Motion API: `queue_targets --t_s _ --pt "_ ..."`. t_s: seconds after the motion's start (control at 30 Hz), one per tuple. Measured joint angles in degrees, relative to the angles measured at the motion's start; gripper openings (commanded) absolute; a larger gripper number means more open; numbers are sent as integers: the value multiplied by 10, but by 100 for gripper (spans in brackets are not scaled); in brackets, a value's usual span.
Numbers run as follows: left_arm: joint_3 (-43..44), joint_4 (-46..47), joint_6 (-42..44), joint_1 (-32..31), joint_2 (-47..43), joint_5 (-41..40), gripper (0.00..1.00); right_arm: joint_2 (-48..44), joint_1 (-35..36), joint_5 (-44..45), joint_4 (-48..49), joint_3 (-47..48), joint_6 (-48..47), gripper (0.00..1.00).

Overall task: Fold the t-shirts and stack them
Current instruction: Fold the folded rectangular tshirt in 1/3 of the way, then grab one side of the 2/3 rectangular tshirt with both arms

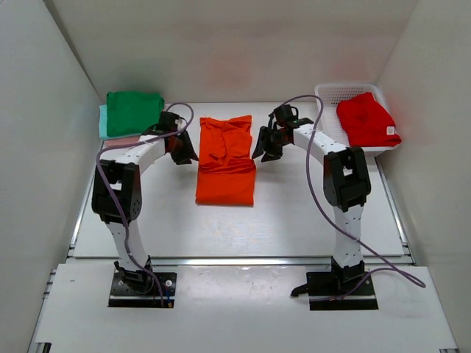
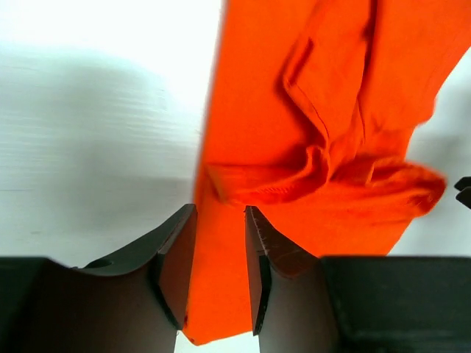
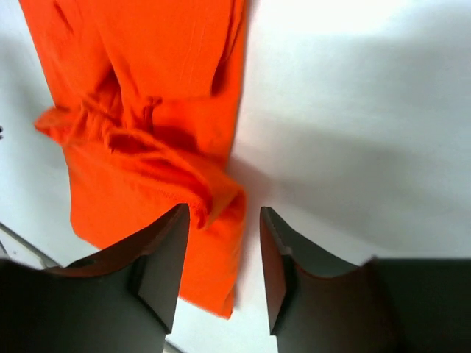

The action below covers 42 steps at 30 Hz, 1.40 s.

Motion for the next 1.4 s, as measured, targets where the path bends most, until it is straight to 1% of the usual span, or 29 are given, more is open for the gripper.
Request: queue_targets --t_s 0.07,0.17,0.3,0.43,0.53,0.6,0.67,0.83,0.93,1.13,1.2,1.23,1.27,1.3,1.33,1.4 --pt "-30 35 -18 19 -23 8 42 -9 -12 -2 34 -21 7 44" --pt "-79 60 -30 34 -69 10 44 -39 -24 3 67 -69 22 44" --pt "-185 88 -37 10 -168 9 46 -123 -11 30 104 -189 47 44" --pt "-302 111 -55 -33 -256 5 47 -231 56 84 139 -320 93 41" --pt "-365 141 -76 -61 -281 -7 47 -298 116 116 180 -402 146 41" --pt "-395 163 -93 -69 -284 -13 48 -319 146 134 196 -435 184 42" --pt "-414 181 -108 -72 -284 -21 48 -321 160 146 213 -454 214 43" --pt "-433 225 -136 -78 -284 -42 49 -308 165 165 235 -470 259 44" --pt "-453 265 -153 -84 -284 -47 48 -294 161 163 261 -476 277 42" --pt "-467 304 -180 -103 -265 -50 46 -276 166 164 270 -482 307 45" --pt "-474 314 -191 -113 -267 -52 36 -276 171 164 278 -491 315 45" --pt "-481 322 -201 -117 -269 -55 22 -276 174 162 282 -495 321 44" --pt "-491 332 -210 -120 -273 -58 5 -276 174 161 287 -498 325 34" --pt "-500 338 -218 -122 -277 -60 0 -276 174 158 292 -499 325 3" --pt "-506 340 -221 -123 -280 -60 0 -275 173 154 296 -500 322 1" --pt "-507 336 -223 -120 -281 -59 0 -268 167 142 290 -493 322 0"
